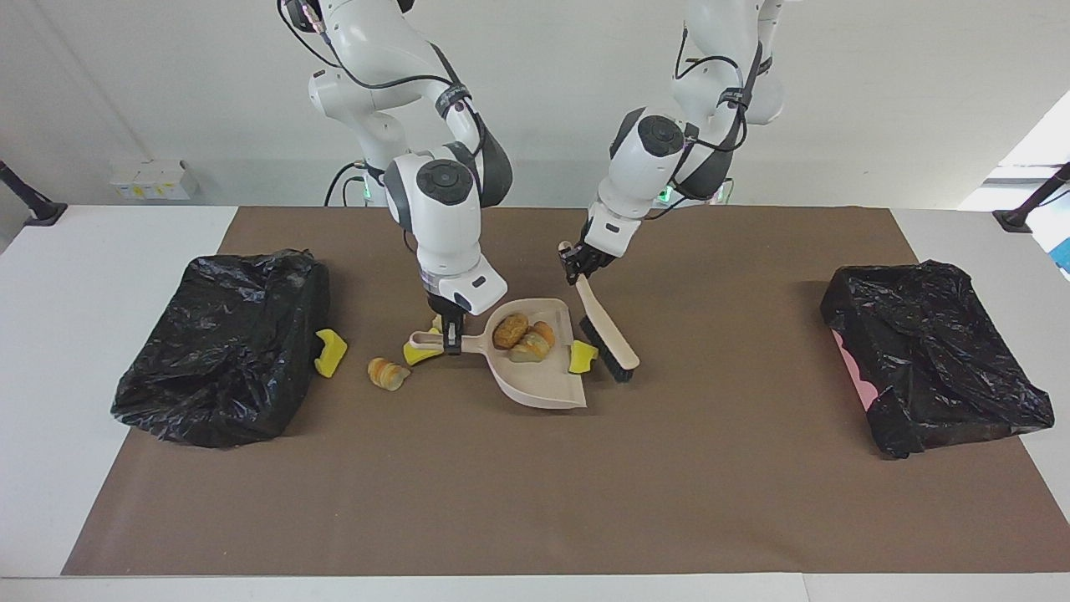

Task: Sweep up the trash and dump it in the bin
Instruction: 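Sweep the sponge and bread into the dustpan with the left gripper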

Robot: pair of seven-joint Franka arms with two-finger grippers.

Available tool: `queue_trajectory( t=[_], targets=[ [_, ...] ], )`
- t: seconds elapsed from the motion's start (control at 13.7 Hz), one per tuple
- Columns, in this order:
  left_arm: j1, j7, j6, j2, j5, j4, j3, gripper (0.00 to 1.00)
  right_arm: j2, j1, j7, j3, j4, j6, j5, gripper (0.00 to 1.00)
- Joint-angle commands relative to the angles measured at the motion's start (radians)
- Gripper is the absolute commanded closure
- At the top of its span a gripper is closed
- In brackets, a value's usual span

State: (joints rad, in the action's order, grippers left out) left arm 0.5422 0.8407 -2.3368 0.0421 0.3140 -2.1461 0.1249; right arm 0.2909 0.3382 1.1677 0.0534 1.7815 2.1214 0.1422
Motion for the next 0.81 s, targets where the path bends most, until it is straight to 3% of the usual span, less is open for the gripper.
queue_trajectory(
  t=[0.0,0.22,0.44,0.73],
  targets=[
    [0.005,-0.012,-0.097,0.005,0.013,0.015,0.007,1.0,-0.027,0.007,0.006,0.003,0.027,0.022,-0.024,1.0],
    [0.002,0.006,-0.153,0.018,0.014,0.038,0.024,1.0,-0.019,0.011,-0.016,0.003,0.032,0.049,-0.026,1.0],
    [0.001,0.021,-0.174,0.083,0.057,0.156,0.019,1.0,-0.015,0.005,-0.052,0.003,0.038,0.063,-0.03,1.0],
    [-0.005,0.023,-0.167,0.117,0.047,0.224,0.018,1.0,-0.015,-0.018,-0.013,0.003,0.044,0.063,-0.133,1.0]
  ],
)
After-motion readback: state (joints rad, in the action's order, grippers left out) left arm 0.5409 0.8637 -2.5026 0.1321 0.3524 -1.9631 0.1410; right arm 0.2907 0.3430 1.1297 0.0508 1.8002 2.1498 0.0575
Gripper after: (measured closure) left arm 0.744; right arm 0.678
